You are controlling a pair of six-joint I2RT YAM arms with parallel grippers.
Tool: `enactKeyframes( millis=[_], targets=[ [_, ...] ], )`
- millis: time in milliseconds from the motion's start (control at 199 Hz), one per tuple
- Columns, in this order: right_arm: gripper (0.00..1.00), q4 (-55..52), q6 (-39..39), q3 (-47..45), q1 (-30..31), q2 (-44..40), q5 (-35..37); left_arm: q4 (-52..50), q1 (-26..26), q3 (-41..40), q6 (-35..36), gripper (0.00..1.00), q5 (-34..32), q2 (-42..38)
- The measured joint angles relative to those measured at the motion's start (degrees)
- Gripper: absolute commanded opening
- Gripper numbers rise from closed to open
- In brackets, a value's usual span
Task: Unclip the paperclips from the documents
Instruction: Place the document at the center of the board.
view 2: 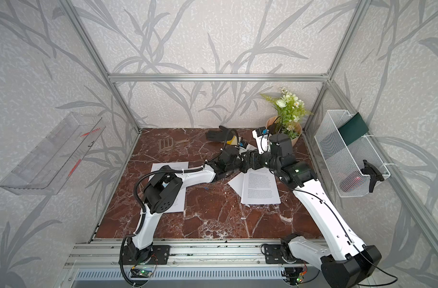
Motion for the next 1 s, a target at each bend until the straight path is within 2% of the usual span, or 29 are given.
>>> enactKeyframes(
  millis=[105, 221, 456, 552, 642, 762, 883, 1003],
  targets=[
    [0.69, 0.00, -0.15, -0.04, -0.02, 0.00, -0.04, -0.52, 0.00, 0.46, 0.79, 0.11, 0.37, 0.42],
    [0.69, 0.02, -0.35, -0.07, -0.11, -0.02, -0.04, -1.51, 0.00, 3.32, 1.55, 0.00, 2.23, 1.16],
    [0.69, 0.09, -0.66, -0.09, -0.70, -0.50, 0.13, -3.32, -2.69, 8.28, 3.87, 0.00, 6.99, 0.81],
    [0.69, 0.04, -0.68, -0.35, -0.72, -0.68, 0.79, -5.86, -3.72, 8.28, 5.75, 0.15, 6.78, 0.76],
    [0.69, -0.02, -0.50, -1.88, -0.74, -1.42, 2.19, -10.29, -3.74, 8.31, 8.37, 0.32, 3.93, 0.59],
    [0.70, -0.04, -0.15, -5.01, -1.20, -3.26, 3.78, -18.03, -2.97, 9.40, 10.23, 0.45, -1.05, 0.31],
    [0.70, 0.00, -0.09, -5.73, -1.66, -4.02, 4.48, -26.21, -2.32, 14.49, 10.49, 0.49, -4.63, 1.09],
    [0.70, 0.15, -0.09, -5.75, -1.95, -4.00, 4.42, -28.87, -1.70, 20.50, 10.38, 0.52, -6.05, 3.61]
  ],
)
